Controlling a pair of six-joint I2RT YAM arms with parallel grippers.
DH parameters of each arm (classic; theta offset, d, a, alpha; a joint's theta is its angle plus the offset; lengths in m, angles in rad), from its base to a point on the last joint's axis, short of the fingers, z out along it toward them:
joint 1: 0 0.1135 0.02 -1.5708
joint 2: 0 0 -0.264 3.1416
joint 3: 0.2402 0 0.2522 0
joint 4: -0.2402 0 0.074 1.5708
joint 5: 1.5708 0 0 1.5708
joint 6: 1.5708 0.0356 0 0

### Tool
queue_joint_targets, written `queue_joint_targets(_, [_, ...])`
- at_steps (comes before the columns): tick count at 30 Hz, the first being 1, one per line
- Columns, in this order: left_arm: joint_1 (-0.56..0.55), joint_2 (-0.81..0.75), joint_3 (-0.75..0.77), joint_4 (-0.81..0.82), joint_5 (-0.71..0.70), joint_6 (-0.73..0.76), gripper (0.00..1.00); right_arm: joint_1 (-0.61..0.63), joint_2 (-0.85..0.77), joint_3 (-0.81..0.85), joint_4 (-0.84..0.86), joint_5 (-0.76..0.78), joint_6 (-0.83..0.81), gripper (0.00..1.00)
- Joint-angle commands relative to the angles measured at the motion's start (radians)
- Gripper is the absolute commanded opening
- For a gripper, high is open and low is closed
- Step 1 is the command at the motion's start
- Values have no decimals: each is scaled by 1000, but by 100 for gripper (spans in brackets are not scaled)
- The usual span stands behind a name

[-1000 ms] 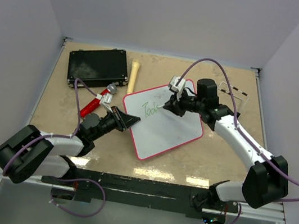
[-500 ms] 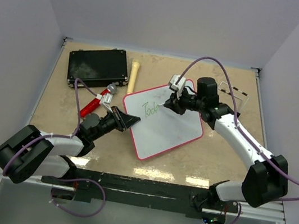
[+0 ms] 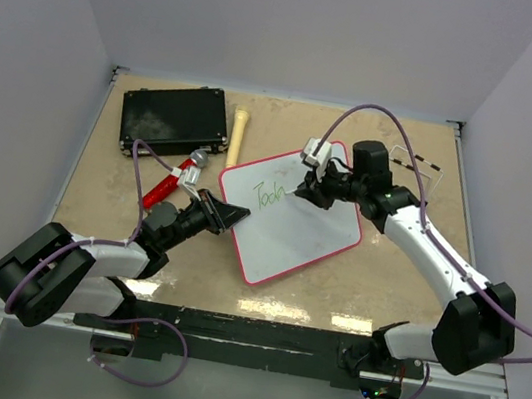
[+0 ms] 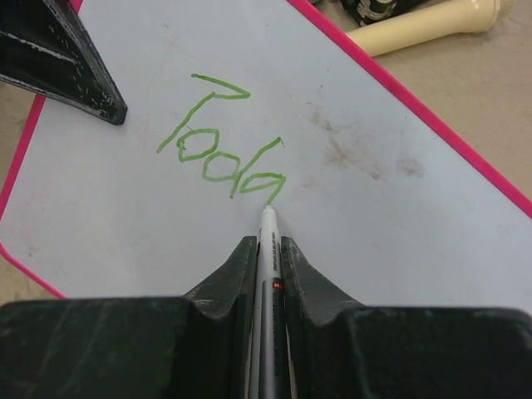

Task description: Write a sentence on the whiteboard

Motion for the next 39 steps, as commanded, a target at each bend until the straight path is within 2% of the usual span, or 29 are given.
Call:
queue_joint_targets(1, [-2, -5, 31, 91, 26, 57, 0, -17, -39, -3, 57, 13, 31, 0])
queue_joint_targets(13, [-3, -5, 29, 94, 29, 57, 0, -23, 28, 30, 91, 0, 46, 0])
queue_joint_targets(29, [-3, -3, 23, 103, 29, 55, 0, -23, -4, 0, -47, -26, -40, 0])
queue_joint_targets(39, [-3, -3, 23, 106, 31, 55, 0, -29, 1, 17, 47, 60, 29, 0])
